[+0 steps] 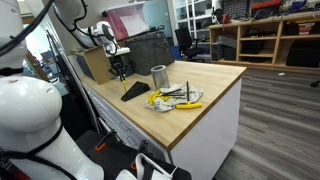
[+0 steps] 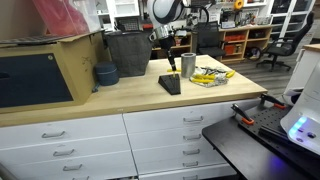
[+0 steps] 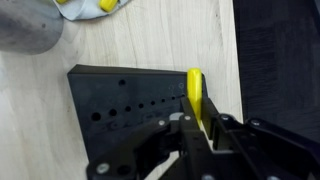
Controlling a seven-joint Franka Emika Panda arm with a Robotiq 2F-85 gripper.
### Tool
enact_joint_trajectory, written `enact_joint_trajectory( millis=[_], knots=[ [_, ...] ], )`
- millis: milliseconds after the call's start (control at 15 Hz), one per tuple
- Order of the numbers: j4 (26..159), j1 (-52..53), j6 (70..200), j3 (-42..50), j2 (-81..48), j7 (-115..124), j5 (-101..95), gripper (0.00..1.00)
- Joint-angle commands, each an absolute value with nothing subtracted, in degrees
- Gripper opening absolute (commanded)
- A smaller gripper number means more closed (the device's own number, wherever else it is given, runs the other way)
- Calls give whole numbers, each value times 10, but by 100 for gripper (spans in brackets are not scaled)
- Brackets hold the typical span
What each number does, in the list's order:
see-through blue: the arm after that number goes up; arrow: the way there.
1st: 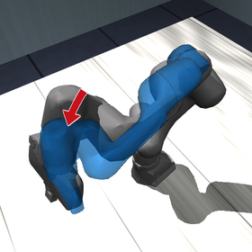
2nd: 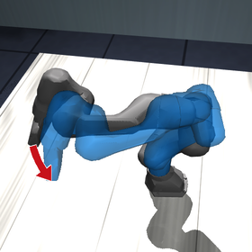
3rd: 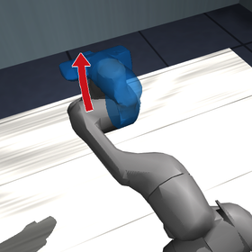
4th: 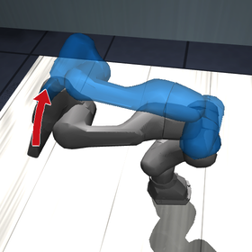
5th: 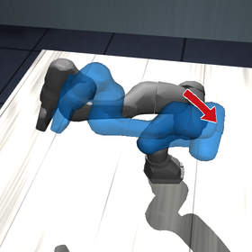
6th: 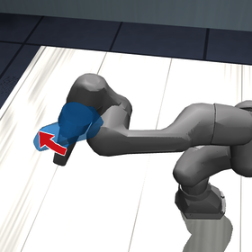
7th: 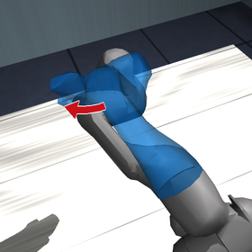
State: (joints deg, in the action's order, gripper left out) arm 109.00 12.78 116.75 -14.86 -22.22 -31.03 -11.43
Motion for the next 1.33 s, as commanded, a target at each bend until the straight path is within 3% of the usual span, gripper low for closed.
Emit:
enact_joint_trajectory(
  millis=[0, 1267],
  knots=[
    [1097, 135, 1178, -148, -217, -291, -130, 4],
    [1106, 149, 1182, -155, -218, -289, -152, 4]
  ],
)
